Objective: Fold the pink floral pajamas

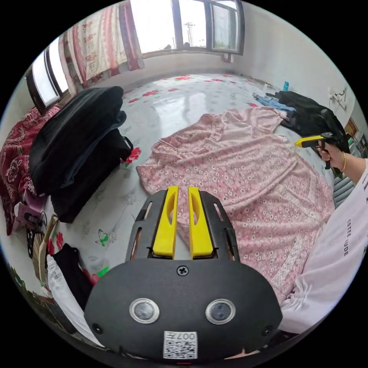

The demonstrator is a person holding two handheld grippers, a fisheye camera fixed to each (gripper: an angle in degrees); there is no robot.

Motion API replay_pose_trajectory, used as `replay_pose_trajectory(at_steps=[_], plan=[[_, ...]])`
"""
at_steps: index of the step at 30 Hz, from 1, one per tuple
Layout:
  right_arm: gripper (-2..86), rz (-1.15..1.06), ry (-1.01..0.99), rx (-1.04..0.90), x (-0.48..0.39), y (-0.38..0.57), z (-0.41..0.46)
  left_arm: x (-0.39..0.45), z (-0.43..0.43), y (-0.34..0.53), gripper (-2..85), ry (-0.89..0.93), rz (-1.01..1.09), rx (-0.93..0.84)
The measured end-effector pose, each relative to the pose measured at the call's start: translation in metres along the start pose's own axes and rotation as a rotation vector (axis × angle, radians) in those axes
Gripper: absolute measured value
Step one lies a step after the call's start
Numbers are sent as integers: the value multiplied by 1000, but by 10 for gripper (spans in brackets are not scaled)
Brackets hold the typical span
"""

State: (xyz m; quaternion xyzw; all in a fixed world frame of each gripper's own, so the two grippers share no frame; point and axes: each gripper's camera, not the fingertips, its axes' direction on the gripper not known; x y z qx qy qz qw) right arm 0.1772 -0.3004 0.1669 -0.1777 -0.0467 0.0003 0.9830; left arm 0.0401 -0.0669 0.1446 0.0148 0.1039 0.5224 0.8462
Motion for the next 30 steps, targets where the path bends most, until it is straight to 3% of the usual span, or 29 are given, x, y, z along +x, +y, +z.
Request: replay_pose_trajectory(at_steps=[3,4,6,10,17,26,30], plan=[[17,-19,-16,-111,-12,9,30,22,39,17,-2,-77,33,-265],[13,-1,15,-187,-11,12,46,26,42,28,-5,-105,56,-218],[8,24,87,-104,-9,21,40,22,42,36,-8,-101,61,-181],[17,103,-36,-30,20,17,14,-3,41,35,-10,-59,-76,-235],[62,370,302,283,136,-14,-75,-31,19,68,-10,-56,-377,-199],[68,476,431,76,222,-70,-34,-40,1,119,-10,-38,-618,-227],[31,503,449,158,222,-67,-56,-29,8,130,-10,-12,-605,-247]])
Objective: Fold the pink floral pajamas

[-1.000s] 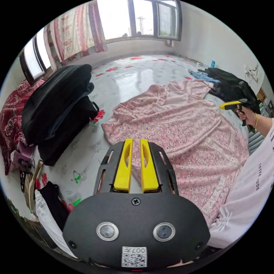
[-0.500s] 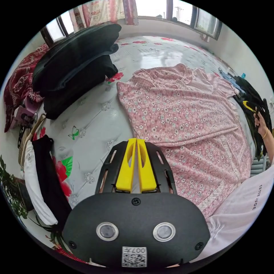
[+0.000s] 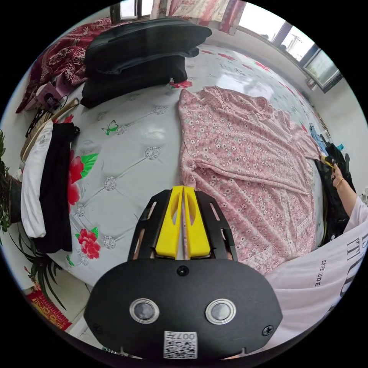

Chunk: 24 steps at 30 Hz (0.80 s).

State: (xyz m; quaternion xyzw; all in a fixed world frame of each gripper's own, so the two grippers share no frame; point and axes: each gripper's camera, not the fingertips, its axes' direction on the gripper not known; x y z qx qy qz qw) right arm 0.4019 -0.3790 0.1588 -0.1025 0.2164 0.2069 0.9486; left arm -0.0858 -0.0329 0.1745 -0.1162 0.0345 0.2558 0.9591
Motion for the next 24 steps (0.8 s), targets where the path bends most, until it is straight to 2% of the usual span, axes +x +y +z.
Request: replay_pose_trajectory(at_steps=[3,6,9,14,18,22,24], plan=[[12,-62,-116,125,2,-4,-48,-1,4,8,-10,61,-4,7],[4,-242,-385,154,-14,-9,-98,-1,1,16,-10,141,13,49],[2,-535,-568,163,-66,6,-151,2,-8,24,-10,179,62,100],[1,-1018,-807,78,-189,108,-199,2,-21,47,-10,275,119,157],[1,-1170,-836,-48,-261,196,-164,-9,-14,78,-10,291,160,144],[2,-1134,-734,-282,-318,275,-75,-28,-2,96,-10,331,162,121],[2,-1114,-694,-319,-327,292,-61,-37,-1,99,-10,341,163,129]])
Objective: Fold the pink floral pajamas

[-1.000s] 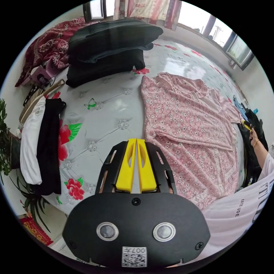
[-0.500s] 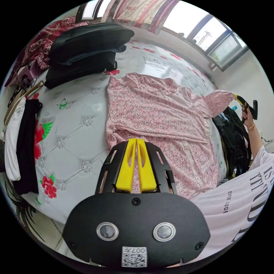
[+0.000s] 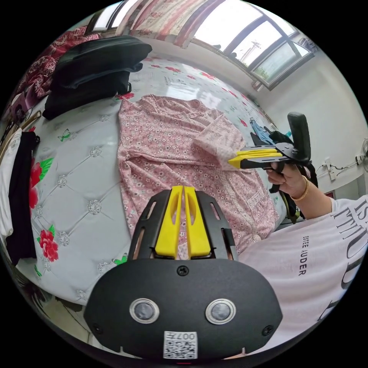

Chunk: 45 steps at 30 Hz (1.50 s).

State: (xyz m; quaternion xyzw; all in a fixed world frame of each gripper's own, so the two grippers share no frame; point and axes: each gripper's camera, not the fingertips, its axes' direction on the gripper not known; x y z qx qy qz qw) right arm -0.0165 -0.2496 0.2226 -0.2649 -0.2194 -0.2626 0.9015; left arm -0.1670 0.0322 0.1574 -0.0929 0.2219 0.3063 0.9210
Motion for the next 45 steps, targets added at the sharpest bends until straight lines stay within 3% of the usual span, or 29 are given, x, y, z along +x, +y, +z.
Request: replay_pose_trajectory(at_steps=[7,16,20,27,32,34,40,45], plan=[[5,-232,-30,178,-63,-3,-52,-29,-8,20,-10,-28,20,21],[38,-187,-114,-191,-66,-9,109,-79,6,55,-7,-30,-139,-22],[48,-262,-235,-197,-77,-8,113,-83,7,55,5,-50,-117,-10],[67,-102,-34,-60,-8,-2,70,-33,38,6,82,3,186,14],[77,113,41,-55,59,10,64,16,117,-24,108,-39,373,-153],[78,146,77,-66,69,12,64,13,145,-21,79,-200,322,-223],[79,274,194,47,108,28,35,-44,107,13,44,-117,91,-105],[79,390,210,46,146,35,32,-84,96,35,6,-305,-117,-171]])
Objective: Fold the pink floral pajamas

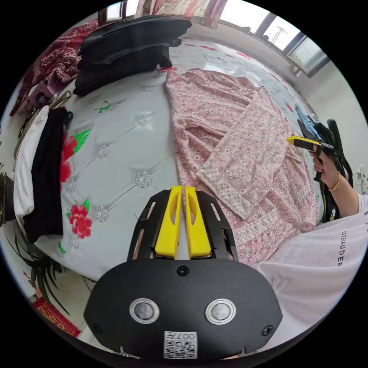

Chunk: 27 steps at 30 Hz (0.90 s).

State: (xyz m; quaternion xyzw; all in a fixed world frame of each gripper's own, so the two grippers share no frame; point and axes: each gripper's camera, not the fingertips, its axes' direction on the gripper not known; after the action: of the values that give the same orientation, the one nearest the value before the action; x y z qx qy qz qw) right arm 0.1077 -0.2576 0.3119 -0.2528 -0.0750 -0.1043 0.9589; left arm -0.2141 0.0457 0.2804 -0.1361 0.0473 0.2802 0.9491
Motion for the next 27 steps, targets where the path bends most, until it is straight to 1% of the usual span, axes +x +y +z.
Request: replay_pose_trajectory(at_steps=[1,2,4,5,7,10,13,17,20,24,25,27], plan=[[78,-1,14,-6,1,0,0,-10,1,4,1,-58,-78,-12],[78,-5,16,9,0,1,-3,-15,1,7,-1,-60,-112,-9],[77,-2,3,35,0,7,-12,-29,4,19,2,63,-196,23],[77,12,-4,46,2,13,-18,-30,5,22,5,98,-201,30],[76,41,-19,61,10,28,-29,-25,9,35,26,174,-174,37],[77,108,-21,55,29,66,-47,-14,16,59,42,201,-126,31],[79,186,0,39,50,117,-64,-12,25,95,57,240,-138,-2],[85,307,-2,-16,78,188,-76,-9,27,138,70,240,-163,-7],[89,360,-28,-50,91,224,-77,-1,33,162,84,260,-167,-9],[91,370,-63,-96,101,243,-68,19,59,171,115,304,-134,-47],[91,352,-85,-121,101,245,-62,27,69,170,119,295,-114,-63],[90,321,-60,-130,99,244,-58,37,84,167,112,251,-81,-84]])
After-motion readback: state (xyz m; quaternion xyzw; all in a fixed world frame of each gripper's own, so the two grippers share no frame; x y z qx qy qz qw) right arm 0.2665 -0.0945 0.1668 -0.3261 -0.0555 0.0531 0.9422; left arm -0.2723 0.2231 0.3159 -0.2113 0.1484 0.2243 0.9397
